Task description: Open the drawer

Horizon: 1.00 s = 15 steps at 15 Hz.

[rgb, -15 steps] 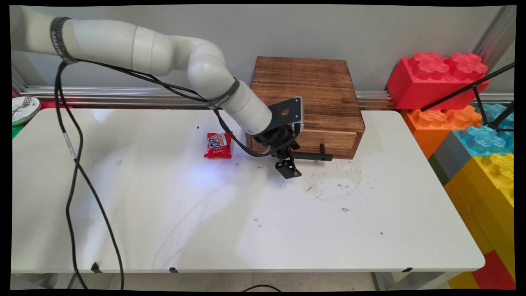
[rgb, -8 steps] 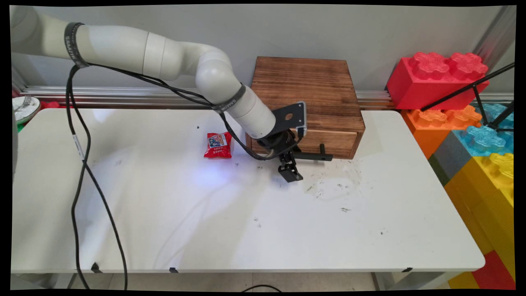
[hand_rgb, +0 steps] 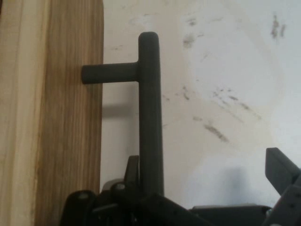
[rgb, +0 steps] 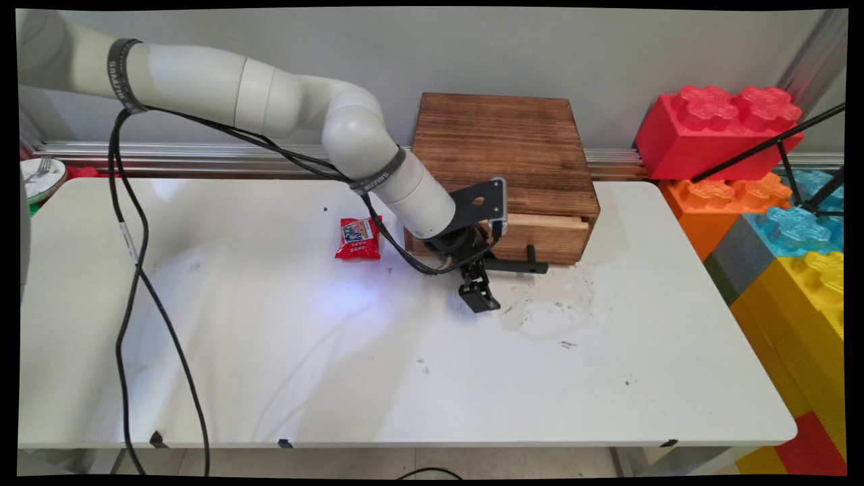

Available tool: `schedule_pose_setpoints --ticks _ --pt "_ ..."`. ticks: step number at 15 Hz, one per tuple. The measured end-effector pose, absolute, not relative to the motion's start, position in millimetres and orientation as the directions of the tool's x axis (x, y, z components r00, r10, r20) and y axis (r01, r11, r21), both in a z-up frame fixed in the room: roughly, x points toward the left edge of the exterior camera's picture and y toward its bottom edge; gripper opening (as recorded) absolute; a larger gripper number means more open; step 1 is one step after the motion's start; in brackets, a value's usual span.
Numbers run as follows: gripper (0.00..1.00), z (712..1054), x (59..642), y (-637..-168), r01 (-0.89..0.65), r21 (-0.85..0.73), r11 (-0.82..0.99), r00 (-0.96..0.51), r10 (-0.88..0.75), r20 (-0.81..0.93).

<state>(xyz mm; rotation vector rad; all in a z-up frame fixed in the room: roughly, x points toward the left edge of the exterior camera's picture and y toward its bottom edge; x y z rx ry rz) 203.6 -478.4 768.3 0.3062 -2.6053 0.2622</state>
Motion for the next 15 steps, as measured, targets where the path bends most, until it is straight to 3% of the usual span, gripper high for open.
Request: schedule_pose_setpoints --ticks 15 --pt "1.0 777 203 -415 -0.18 -0.107 0.978 -0.865 -0.106 0.49"
